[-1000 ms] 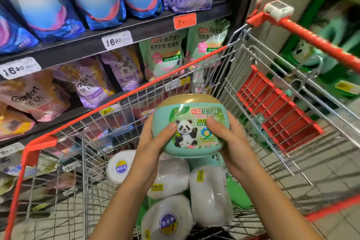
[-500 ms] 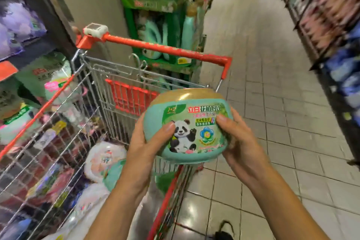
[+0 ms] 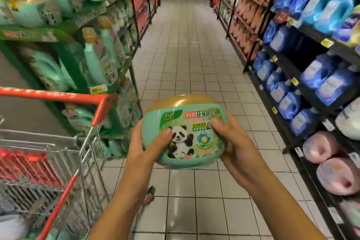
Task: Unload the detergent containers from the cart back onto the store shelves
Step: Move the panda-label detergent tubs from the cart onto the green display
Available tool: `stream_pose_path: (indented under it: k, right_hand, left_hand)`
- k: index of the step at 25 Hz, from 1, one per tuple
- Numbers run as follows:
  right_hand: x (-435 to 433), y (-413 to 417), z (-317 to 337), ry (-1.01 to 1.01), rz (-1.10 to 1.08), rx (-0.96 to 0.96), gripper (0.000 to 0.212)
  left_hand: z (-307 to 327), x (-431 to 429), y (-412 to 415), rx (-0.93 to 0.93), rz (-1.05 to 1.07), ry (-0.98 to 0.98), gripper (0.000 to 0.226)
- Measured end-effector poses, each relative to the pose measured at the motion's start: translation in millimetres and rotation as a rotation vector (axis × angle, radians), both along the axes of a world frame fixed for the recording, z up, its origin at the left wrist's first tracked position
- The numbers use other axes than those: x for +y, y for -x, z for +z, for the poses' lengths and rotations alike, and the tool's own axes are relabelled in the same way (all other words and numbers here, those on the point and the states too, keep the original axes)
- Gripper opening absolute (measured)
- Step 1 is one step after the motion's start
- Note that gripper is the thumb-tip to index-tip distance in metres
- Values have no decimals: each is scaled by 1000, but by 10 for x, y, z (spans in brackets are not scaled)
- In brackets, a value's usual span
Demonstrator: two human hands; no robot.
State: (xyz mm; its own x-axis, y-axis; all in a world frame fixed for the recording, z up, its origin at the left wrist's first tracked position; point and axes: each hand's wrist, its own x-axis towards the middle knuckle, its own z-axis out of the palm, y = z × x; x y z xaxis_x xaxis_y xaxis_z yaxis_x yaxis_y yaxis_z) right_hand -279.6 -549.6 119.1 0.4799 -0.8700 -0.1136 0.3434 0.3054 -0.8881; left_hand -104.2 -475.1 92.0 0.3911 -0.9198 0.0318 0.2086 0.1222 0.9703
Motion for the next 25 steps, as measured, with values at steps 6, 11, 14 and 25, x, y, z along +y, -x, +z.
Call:
stream_pose_path:
  k: [6, 11, 14, 25]
  right_hand:
    - [-1073, -120, -150, -19, 32, -23, 61]
    - [-2232, -635, -110, 44, 64, 32, 57]
    - [-2955, -1012, 57, 108, 88, 72, 59]
    - [-5381, -2553, 170, 222, 378, 43, 58]
  left_hand:
    - [-120, -1086, -135, 14, 16, -51, 75]
    - [-53, -2203, -697, -1, 15, -34, 71]
    - [165, -2861, -1061, -49, 35, -13, 70]
    - [330, -4766, -2204, -6, 372, 8, 79]
